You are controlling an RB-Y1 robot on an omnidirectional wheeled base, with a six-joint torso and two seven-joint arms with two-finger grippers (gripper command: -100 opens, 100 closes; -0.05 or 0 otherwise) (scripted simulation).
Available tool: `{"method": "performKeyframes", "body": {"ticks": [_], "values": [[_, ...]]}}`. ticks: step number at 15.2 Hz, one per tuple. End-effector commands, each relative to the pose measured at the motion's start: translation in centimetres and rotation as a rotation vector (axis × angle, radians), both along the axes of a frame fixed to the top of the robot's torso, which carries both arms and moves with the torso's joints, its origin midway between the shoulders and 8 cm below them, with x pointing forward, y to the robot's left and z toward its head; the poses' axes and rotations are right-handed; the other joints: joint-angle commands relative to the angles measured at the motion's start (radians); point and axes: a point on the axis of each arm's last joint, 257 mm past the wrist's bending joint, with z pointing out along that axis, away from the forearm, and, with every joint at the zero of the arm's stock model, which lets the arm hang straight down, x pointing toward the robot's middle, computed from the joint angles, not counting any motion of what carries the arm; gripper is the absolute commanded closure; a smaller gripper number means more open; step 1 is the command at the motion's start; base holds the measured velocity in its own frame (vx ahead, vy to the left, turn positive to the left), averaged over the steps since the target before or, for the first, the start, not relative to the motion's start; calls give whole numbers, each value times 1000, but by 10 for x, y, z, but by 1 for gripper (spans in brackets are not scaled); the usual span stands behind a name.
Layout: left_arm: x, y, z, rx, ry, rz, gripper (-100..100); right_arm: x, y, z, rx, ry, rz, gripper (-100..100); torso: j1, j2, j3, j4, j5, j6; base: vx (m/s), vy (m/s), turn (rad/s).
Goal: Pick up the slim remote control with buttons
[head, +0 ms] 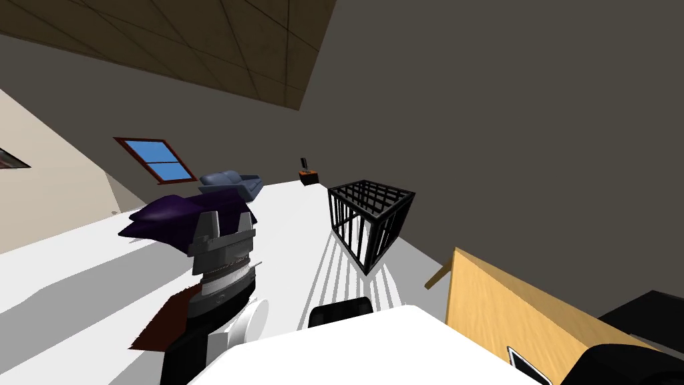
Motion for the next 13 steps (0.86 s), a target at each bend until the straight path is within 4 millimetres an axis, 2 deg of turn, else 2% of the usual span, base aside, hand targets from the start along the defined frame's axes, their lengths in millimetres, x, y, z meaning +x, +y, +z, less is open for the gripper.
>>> {"method": "performKeyframes", "body": {"ticks": [1, 3, 4, 8, 9, 12, 13], "values": [[0, 0, 0, 0, 0, 0, 0, 0, 5, -8, -3, -4, -1, -100, 0, 0, 0, 0, 0, 0, -13, -16, 13], [0, 0, 0, 0, 0, 0, 0, 1, 4, -7, -2, -4, -1, -100, 1, 0, 0, 0, 0, 0, -11, -13, 9], [0, 0, 0, 0, 0, 0, 0, 1, 4, -8, -3, -4, 0, 100, 2, 0, 0, 0, 1, 0, 0, 0, 0], [0, 0, 0, 0, 0, 0, 0, 1, 5, -8, -2, -4, 0, 100, 2, 0, 0, 0, 1, 0, 0, 0, 0], [0, 0, 0, 0, 0, 0, 0, 1, 0, 1, 0, 0, 2, 100, 2, 0, 0, 0, 1, 0, 5, 16, -18], [0, 0, 0, 0, 0, 0, 0, 1, -5, 10, 3, 5, 4, 100, 5, -1, -1, -1, 2, 0, 14, 31, -23], [0, 0, 0, 0, 0, 0, 0, 1, -2, 6, 1, 3, 5, 100, 5, -2, -1, -1, 2, 0, 7, 17, -5]]}}
